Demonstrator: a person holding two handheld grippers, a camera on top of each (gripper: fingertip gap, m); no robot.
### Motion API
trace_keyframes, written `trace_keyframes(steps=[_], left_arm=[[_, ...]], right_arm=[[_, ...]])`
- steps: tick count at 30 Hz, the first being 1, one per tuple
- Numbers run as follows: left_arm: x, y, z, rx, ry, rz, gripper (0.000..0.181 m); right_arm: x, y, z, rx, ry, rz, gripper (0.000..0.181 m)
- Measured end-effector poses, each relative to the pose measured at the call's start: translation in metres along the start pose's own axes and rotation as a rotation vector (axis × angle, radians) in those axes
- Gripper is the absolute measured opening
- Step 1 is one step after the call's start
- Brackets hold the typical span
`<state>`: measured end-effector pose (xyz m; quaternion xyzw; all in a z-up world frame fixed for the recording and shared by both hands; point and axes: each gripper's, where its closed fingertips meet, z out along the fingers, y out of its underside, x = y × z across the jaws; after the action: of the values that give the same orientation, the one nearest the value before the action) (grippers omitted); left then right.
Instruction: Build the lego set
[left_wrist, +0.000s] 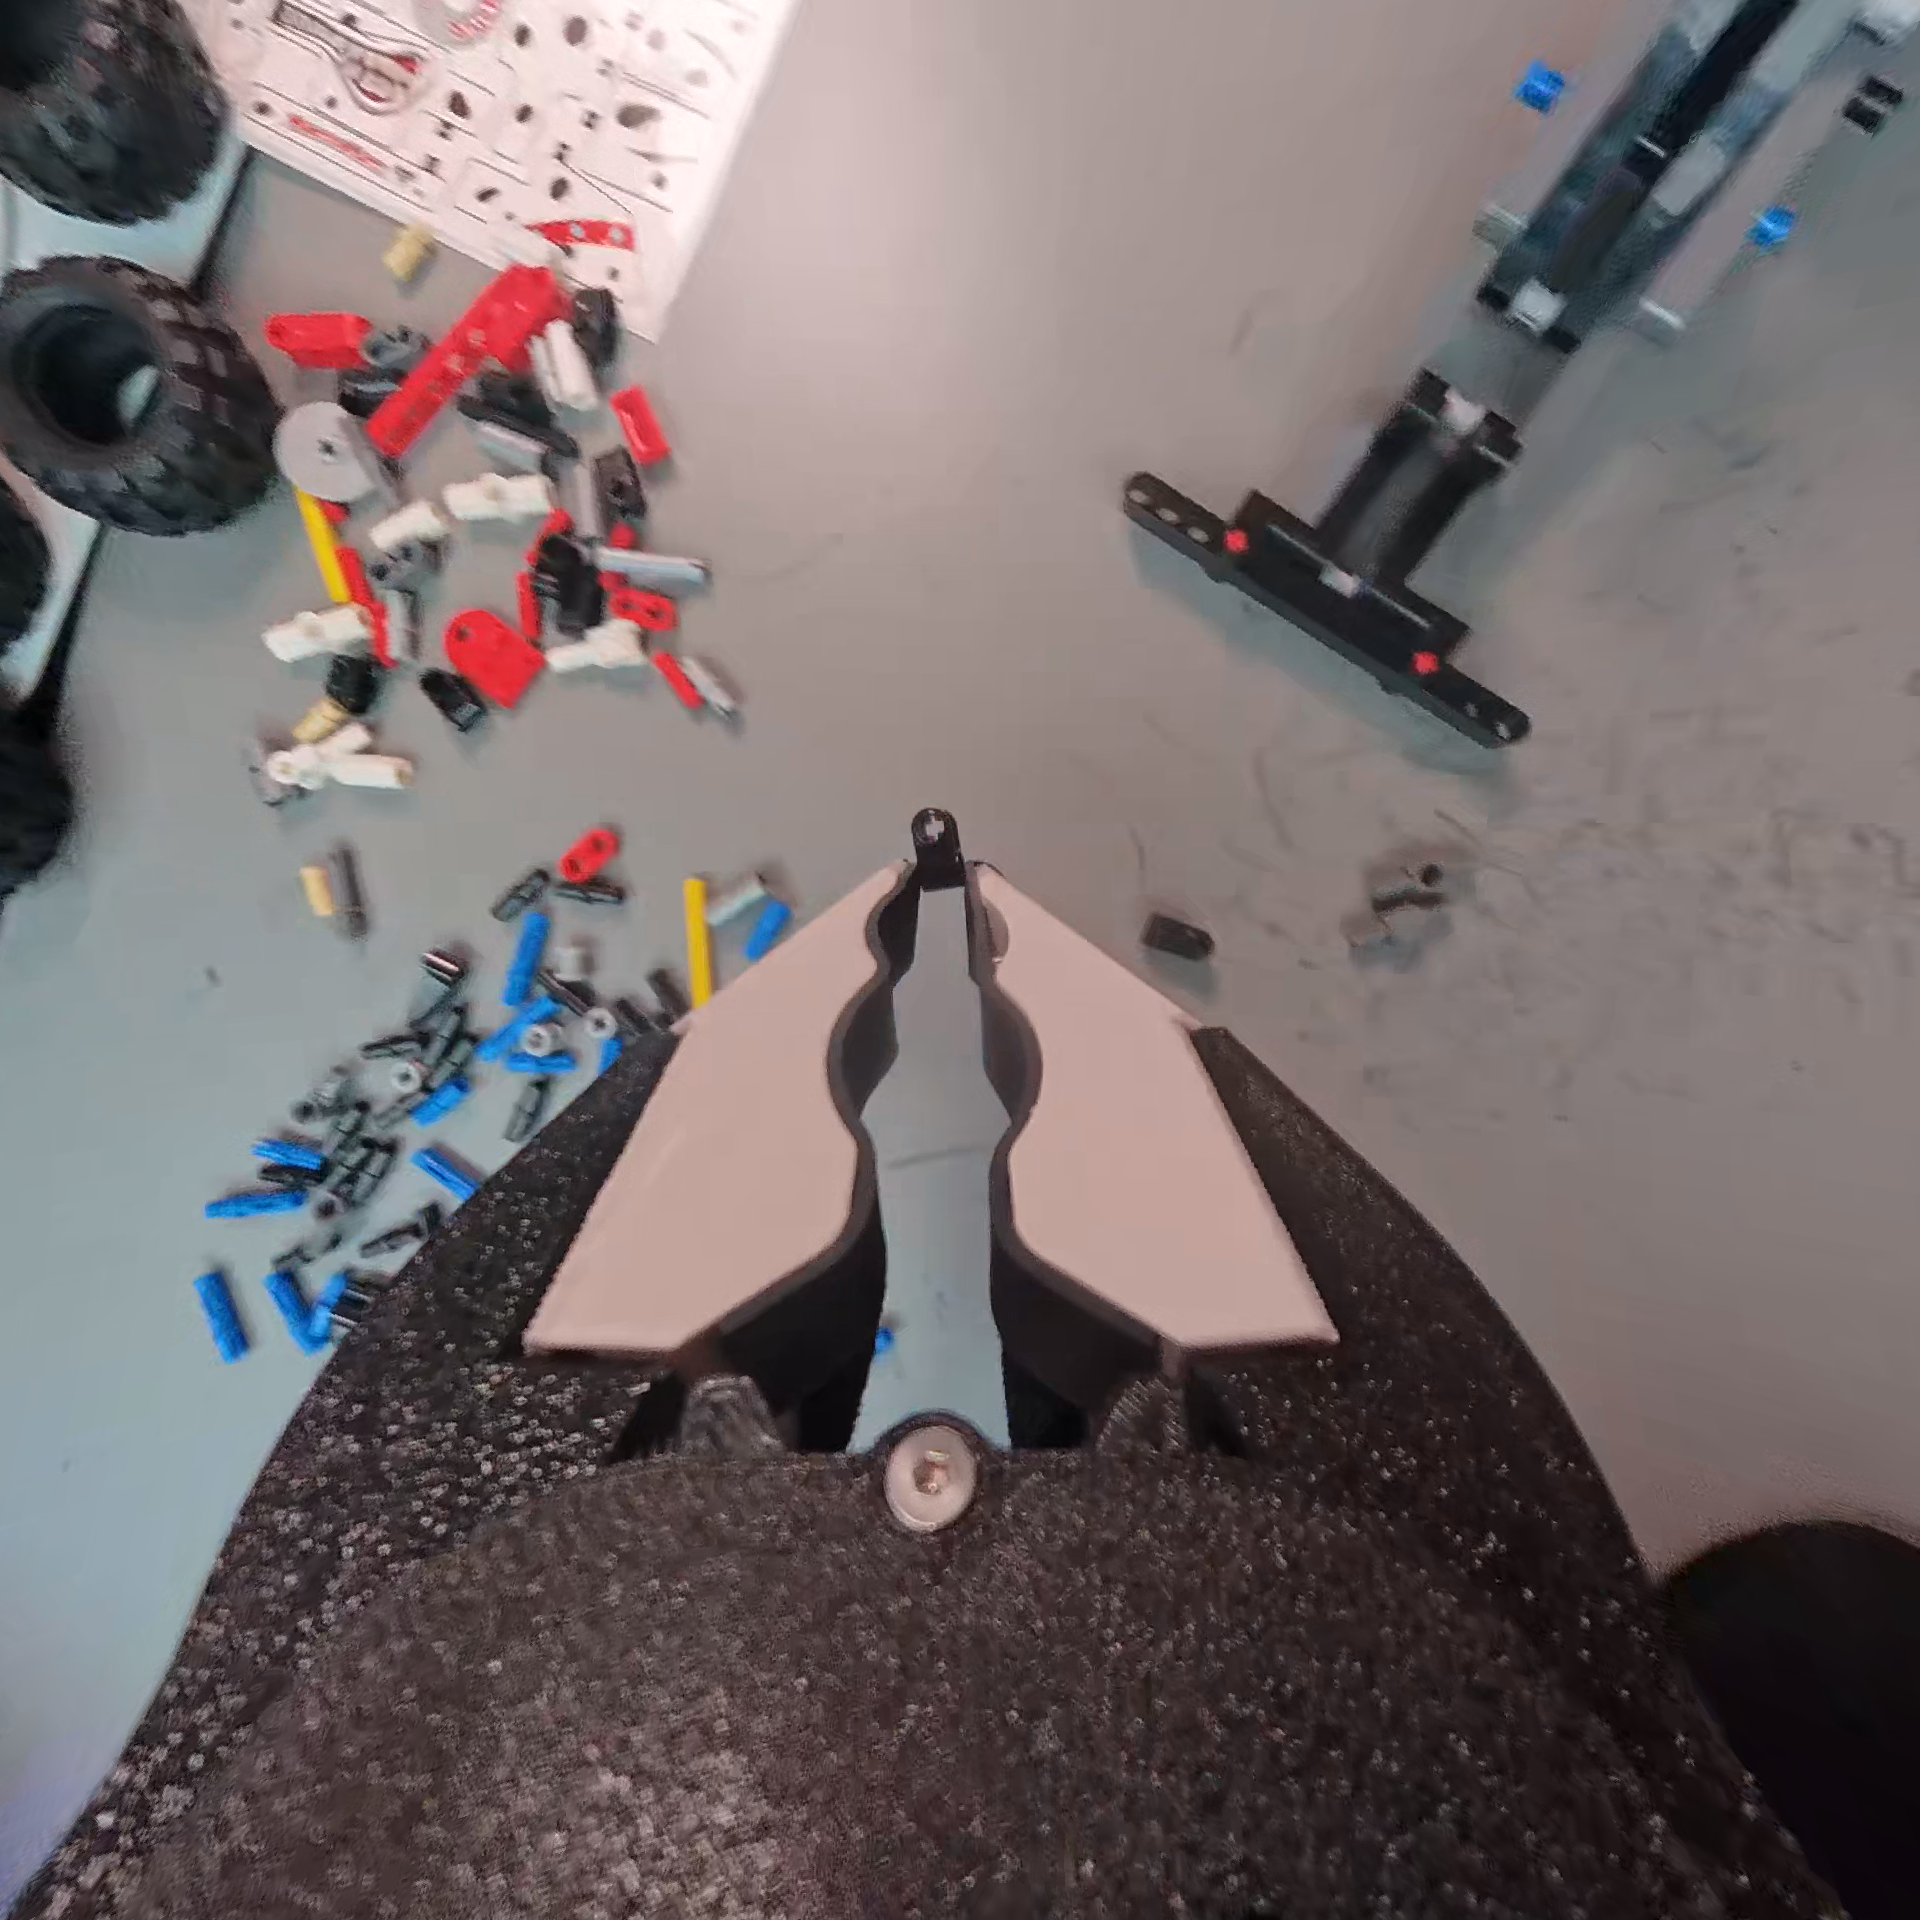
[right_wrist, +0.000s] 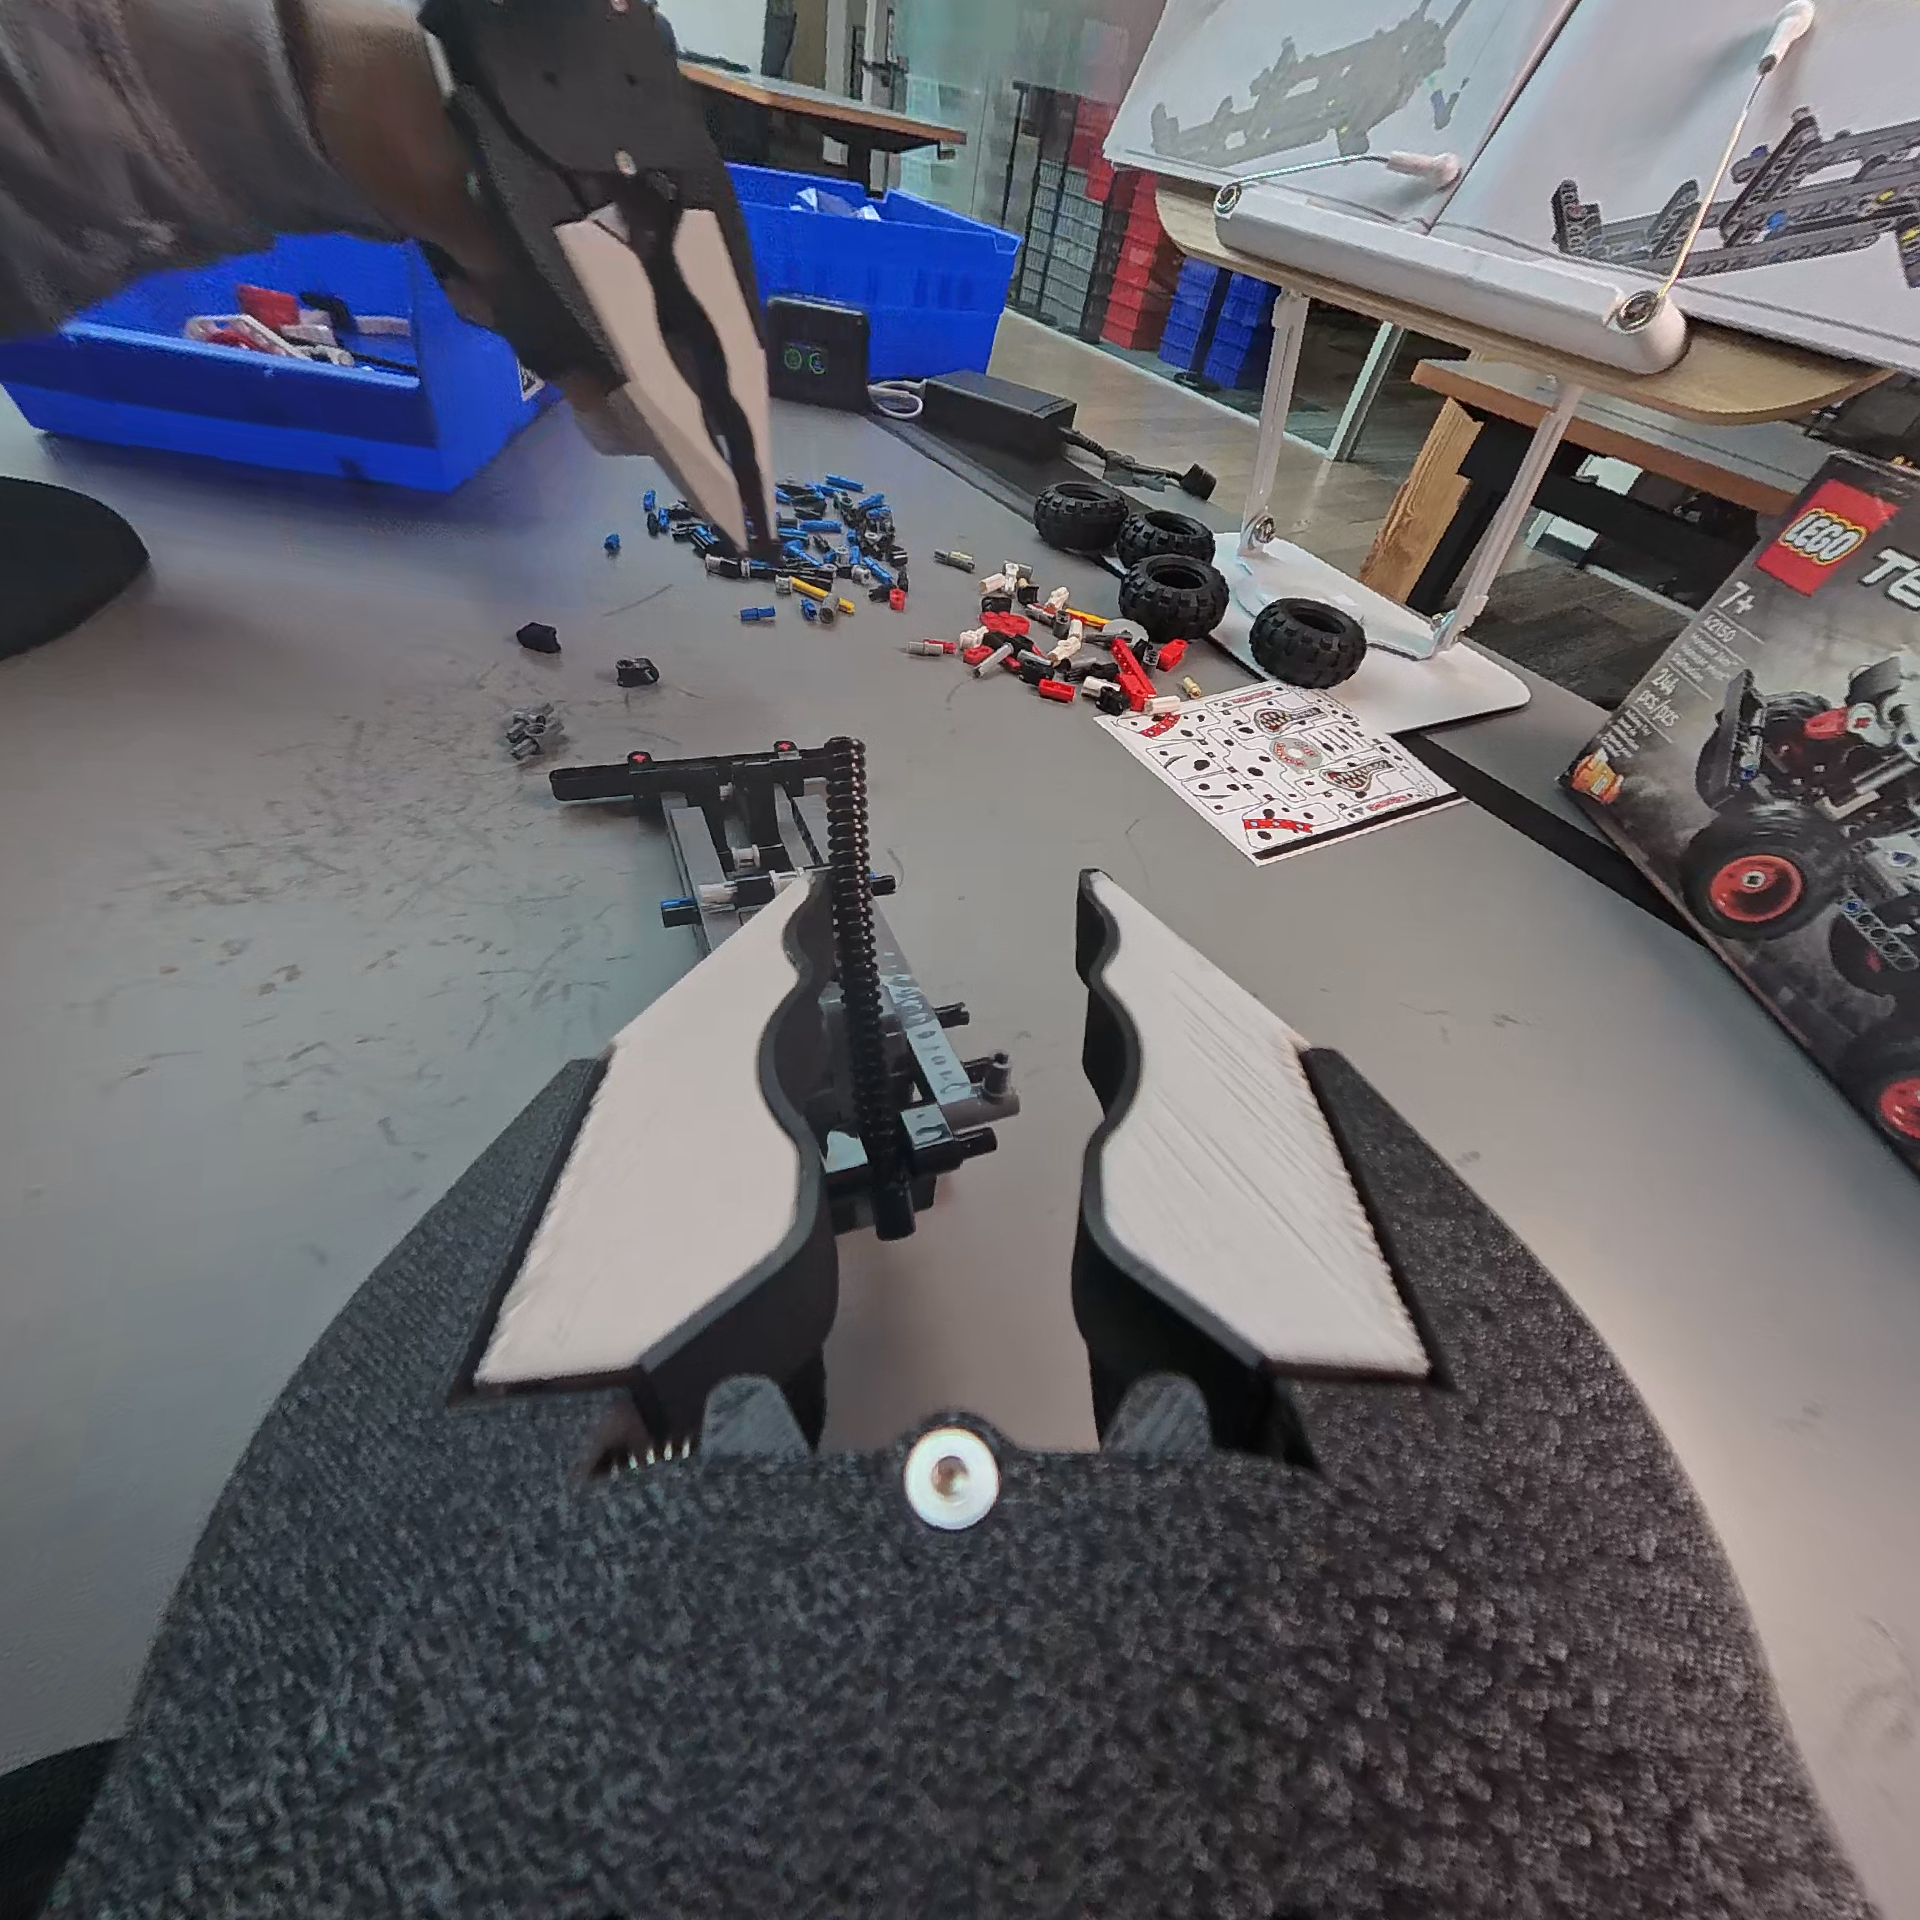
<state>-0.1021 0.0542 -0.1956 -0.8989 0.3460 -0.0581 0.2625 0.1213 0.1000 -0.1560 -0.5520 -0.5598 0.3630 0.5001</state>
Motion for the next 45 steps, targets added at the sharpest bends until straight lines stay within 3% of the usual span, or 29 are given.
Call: trace_keyframes(steps=[4, 8, 14, 21, 25, 29, 33, 40, 43, 45], left_arm=[[0.057, 0.038, -0.010, -0.055, 0.075, -0.002, 0.010], [0.084, 0.060, -0.007, -0.047, 0.077, -0.027, 0.010], [0.090, 0.063, 0.000, 0.012, 0.032, -0.044, 0.015], [0.072, 0.064, -0.039, 0.159, -0.082, -0.181, 0.032], [0.086, 0.074, -0.023, 0.172, -0.041, -0.248, 0.047], [0.088, 0.066, -0.004, 0.182, -0.039, -0.274, 0.048], [0.089, 0.058, 0.006, 0.172, -0.062, -0.221, 0.017], [0.095, 0.031, 0.008, 0.235, -0.056, -0.126, 0.026], [0.075, 0.004, -0.007, 0.319, -0.054, -0.147, 0.034], [0.042, -0.018, -0.015, 0.373, -0.109, -0.172, 0.034]], right_arm=[[-0.003, 0.000, 0.001, -0.005, -0.002, -0.007, 0.045], [-0.003, 0.001, 0.003, -0.018, 0.006, -0.019, 0.045], [0.001, 0.003, 0.002, -0.029, 0.031, -0.018, 0.045], [0.003, 0.005, 0.003, -0.039, 0.035, -0.012, 0.045], [0.002, 0.005, 0.004, -0.039, 0.031, -0.015, 0.045], [0.001, 0.005, 0.004, -0.038, 0.030, -0.020, 0.044], [-0.001, 0.005, 0.003, -0.044, 0.025, -0.034, 0.043], [-0.006, 0.006, 0.006, -0.049, 0.003, -0.045, 0.043], [-0.008, 0.005, 0.006, -0.048, -0.004, -0.049, 0.043], [-0.008, 0.005, 0.006, -0.048, -0.007, -0.048, 0.043]])
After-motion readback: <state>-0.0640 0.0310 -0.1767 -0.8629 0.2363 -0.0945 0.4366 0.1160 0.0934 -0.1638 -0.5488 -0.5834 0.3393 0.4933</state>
